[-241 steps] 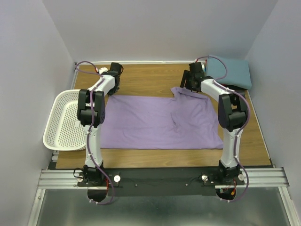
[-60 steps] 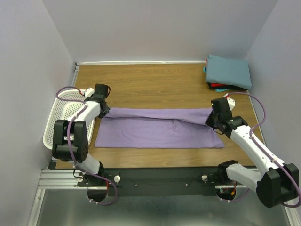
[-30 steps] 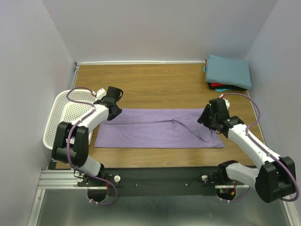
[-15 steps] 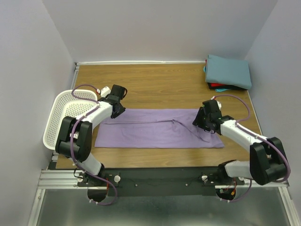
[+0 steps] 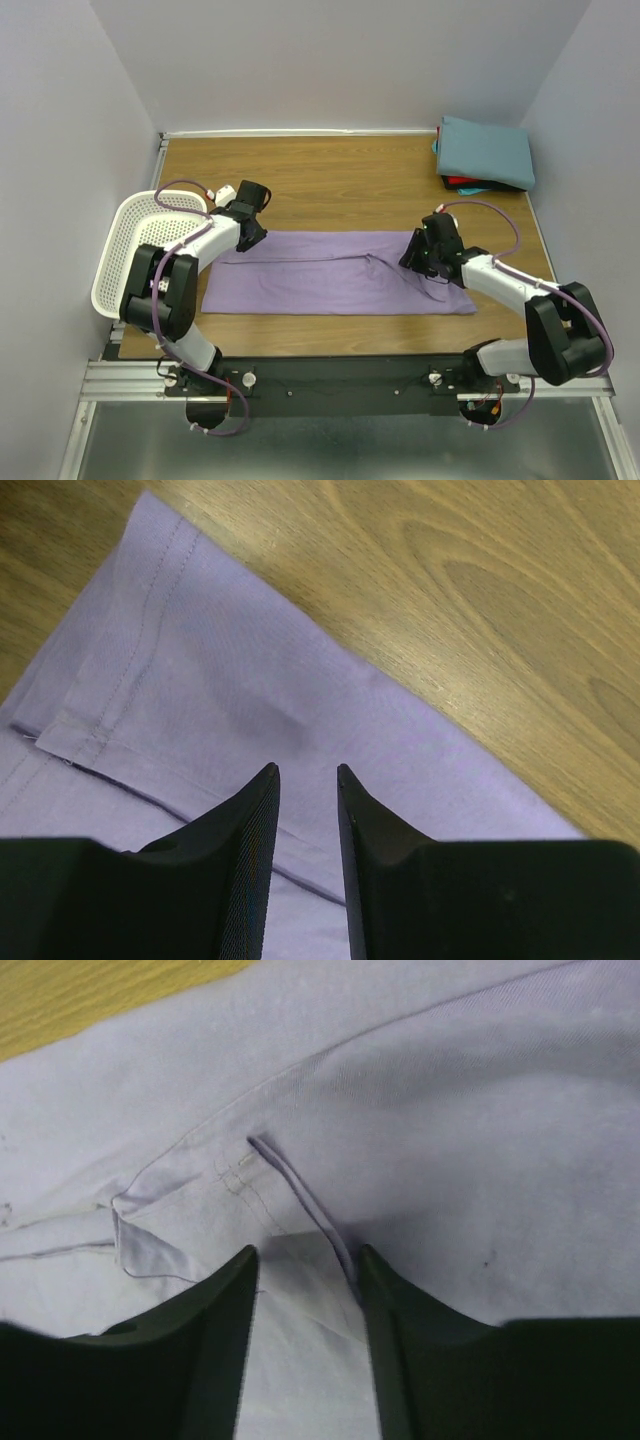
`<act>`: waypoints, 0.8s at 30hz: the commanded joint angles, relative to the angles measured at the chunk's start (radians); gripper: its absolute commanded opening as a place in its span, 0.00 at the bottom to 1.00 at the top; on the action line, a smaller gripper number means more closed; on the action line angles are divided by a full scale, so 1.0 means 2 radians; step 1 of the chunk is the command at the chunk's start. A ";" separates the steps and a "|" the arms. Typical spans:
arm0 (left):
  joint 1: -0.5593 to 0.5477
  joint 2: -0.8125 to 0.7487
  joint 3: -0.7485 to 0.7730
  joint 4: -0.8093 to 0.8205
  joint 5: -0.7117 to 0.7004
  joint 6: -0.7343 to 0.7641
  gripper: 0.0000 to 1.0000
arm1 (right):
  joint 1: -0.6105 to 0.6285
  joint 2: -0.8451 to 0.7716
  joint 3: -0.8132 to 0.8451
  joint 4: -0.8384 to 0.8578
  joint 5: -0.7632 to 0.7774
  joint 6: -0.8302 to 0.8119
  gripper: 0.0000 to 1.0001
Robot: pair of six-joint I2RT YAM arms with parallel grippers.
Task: Fold and stack the t-shirts
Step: Fold the tshirt
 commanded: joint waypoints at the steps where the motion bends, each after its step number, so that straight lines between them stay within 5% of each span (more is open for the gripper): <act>1: -0.002 0.007 0.009 0.009 0.004 0.005 0.37 | 0.006 0.007 -0.017 0.014 -0.013 0.001 0.45; 4: -0.002 0.008 0.010 0.008 0.005 0.005 0.37 | 0.007 -0.003 -0.024 0.013 -0.015 0.004 0.26; 10: -0.002 0.008 0.009 0.009 0.006 0.005 0.37 | 0.007 -0.051 -0.027 -0.012 -0.027 0.005 0.07; 24: -0.002 0.007 0.007 0.011 0.008 0.005 0.36 | 0.007 -0.133 -0.007 -0.108 -0.061 -0.009 0.03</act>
